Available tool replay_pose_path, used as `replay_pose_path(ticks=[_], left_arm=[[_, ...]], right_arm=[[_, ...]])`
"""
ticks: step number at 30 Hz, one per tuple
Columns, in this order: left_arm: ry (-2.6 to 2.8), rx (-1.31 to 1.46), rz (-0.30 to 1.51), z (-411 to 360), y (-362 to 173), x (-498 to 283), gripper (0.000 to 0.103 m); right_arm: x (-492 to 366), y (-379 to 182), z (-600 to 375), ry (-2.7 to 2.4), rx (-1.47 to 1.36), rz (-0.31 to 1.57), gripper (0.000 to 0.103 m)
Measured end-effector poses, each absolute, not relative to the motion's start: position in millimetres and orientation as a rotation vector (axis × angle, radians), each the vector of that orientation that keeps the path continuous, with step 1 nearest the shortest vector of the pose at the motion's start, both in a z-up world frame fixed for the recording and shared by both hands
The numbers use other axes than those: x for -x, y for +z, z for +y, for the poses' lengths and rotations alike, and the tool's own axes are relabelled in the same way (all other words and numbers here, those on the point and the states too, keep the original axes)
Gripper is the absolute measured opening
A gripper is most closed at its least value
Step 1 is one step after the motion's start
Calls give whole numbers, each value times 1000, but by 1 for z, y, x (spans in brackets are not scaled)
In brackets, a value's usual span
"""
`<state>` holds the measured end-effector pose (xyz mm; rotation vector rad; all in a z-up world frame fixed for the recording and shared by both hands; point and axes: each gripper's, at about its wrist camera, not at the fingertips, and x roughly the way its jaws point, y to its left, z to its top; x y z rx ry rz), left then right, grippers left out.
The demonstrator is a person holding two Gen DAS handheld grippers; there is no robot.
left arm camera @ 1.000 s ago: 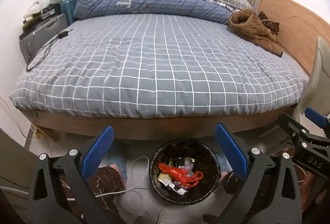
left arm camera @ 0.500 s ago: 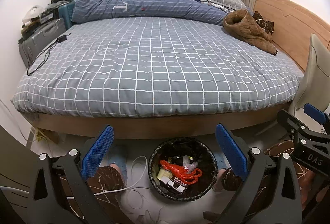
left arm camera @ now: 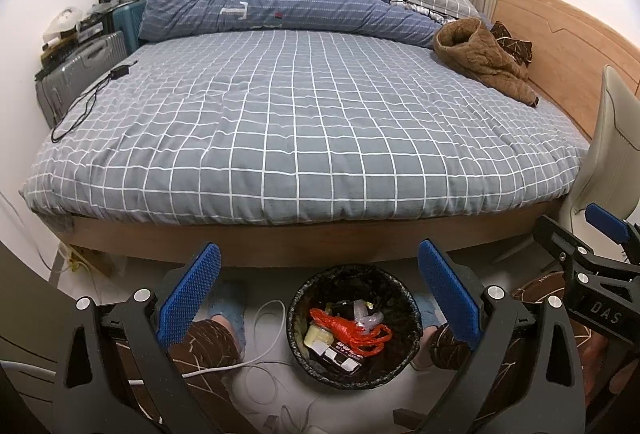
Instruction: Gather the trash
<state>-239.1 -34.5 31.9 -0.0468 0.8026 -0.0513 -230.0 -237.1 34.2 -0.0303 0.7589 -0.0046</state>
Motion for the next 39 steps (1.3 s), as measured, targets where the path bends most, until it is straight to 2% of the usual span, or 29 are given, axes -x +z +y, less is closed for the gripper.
replay_pose_path(ticks=[39], left_arm=[[-22,6,808,-42,26,236,97]], right_arm=[[227,26,-236,6,32,772,95]])
